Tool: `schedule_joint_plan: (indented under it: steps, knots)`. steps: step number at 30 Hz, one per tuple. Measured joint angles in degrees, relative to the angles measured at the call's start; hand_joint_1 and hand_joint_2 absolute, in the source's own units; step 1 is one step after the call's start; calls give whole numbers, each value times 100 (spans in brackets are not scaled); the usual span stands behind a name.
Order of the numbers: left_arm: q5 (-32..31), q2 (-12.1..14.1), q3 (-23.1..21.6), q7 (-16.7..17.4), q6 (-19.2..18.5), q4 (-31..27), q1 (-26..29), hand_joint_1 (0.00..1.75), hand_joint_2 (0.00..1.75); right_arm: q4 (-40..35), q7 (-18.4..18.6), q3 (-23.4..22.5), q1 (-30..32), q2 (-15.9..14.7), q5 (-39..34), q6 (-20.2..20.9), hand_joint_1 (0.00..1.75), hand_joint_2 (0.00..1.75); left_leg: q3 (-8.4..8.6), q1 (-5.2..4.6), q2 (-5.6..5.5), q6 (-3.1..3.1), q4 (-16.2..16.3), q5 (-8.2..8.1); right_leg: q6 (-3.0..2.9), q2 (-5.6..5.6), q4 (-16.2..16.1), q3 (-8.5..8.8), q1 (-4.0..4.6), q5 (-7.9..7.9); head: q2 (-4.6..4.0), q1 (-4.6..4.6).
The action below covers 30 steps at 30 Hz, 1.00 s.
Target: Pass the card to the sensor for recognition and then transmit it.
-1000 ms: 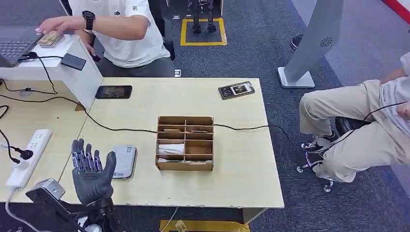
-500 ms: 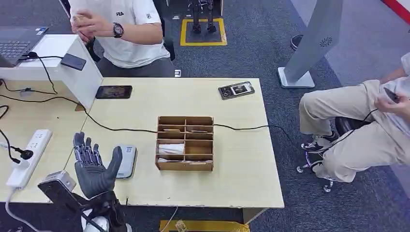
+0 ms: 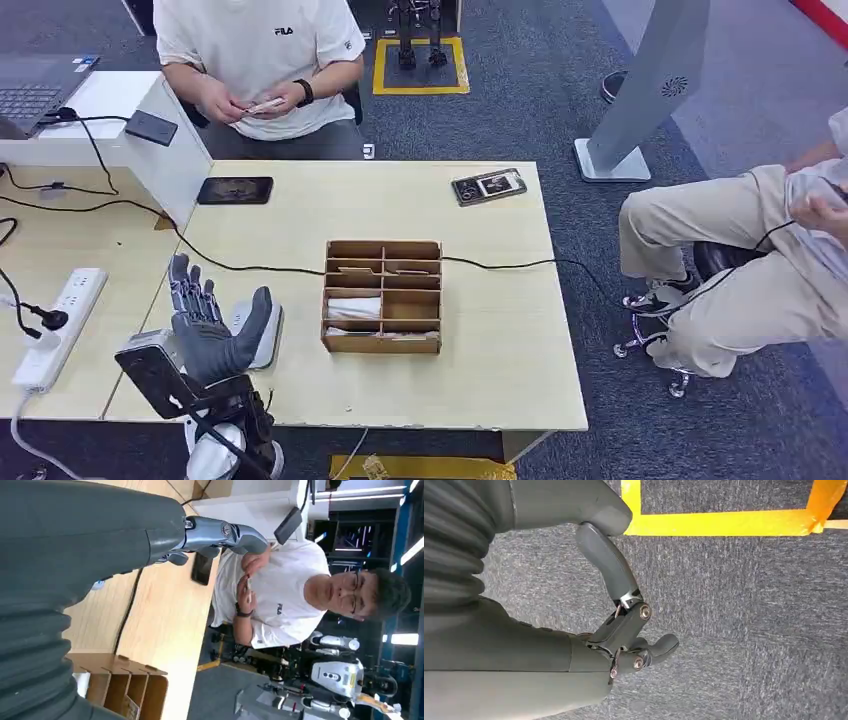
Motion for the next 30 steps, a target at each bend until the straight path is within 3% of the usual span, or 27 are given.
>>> schedule_joint_plan:
  steps: [4, 8, 13, 18, 30]
  knots:
    - [-208, -35, 2, -193, 204, 0, -7, 0, 175, 0, 0, 5, -5, 0, 0, -26, 0, 175, 0, 0, 0, 0, 0, 0, 0, -1, 0, 0, 0, 0, 0, -2]
    - [-749, -190, 31, -609, 289, -7, 3, 0, 175, 0, 0, 7, -4, 0, 0, -53, 0, 175, -1, 0, -1, 0, 0, 0, 0, -1, 1, 2, -1, 0, 0, 0]
    - [-2104, -658, 418, -1240, 324, -83, 62, 0, 175, 0, 0, 70, -5, 0, 0, -90, 0, 175, -2, -1, -1, 0, 0, 0, 0, -1, 0, 3, -1, 0, 0, 0]
    - [-3219, -973, 818, -1301, 333, -328, 121, 0, 175, 0, 22, 173, -4, -2, 0, -85, 0, 175, 1, -1, 0, 0, 0, 0, 0, 0, 0, 2, -1, 0, 0, -4]
    - [-4520, -1056, 1347, -1301, 333, -918, 282, 0, 175, 0, 70, 402, -7, -44, 0, -33, 0, 175, 2, 1, 0, -1, 0, 1, 0, -1, 2, 2, 0, 0, 0, -2]
